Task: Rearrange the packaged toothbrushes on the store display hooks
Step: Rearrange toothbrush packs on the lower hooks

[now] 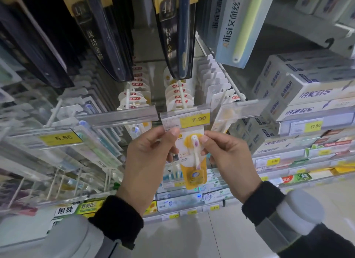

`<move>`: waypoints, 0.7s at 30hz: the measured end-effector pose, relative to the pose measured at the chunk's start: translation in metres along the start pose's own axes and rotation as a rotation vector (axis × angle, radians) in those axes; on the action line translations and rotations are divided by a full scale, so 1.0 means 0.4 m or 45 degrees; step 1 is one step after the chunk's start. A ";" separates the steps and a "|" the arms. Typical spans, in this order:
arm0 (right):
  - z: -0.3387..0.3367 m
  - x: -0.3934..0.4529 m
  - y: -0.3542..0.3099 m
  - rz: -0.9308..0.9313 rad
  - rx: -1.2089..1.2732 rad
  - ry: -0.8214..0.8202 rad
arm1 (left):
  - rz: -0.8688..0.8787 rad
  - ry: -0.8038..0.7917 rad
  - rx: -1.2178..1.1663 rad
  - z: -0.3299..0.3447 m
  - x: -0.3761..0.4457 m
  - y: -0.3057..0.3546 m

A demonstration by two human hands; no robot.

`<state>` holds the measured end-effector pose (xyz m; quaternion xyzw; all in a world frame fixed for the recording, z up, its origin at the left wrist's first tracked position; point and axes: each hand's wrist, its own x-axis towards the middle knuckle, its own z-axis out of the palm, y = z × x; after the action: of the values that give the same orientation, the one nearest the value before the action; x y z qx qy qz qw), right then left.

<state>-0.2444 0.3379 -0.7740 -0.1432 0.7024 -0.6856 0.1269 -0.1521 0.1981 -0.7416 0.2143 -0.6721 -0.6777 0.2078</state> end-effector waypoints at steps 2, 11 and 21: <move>0.009 0.009 -0.007 0.015 0.020 0.007 | 0.023 0.054 0.015 0.005 0.002 0.005; 0.037 0.046 -0.018 0.096 0.030 0.071 | 0.051 0.073 0.030 0.029 0.017 0.021; -0.005 0.041 -0.024 0.098 -0.003 0.095 | -0.084 0.194 0.143 0.059 0.065 0.014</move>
<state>-0.2601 0.3336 -0.7642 -0.0906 0.7124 -0.6843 0.1265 -0.1869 0.2027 -0.7361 0.2984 -0.6838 -0.6272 0.2238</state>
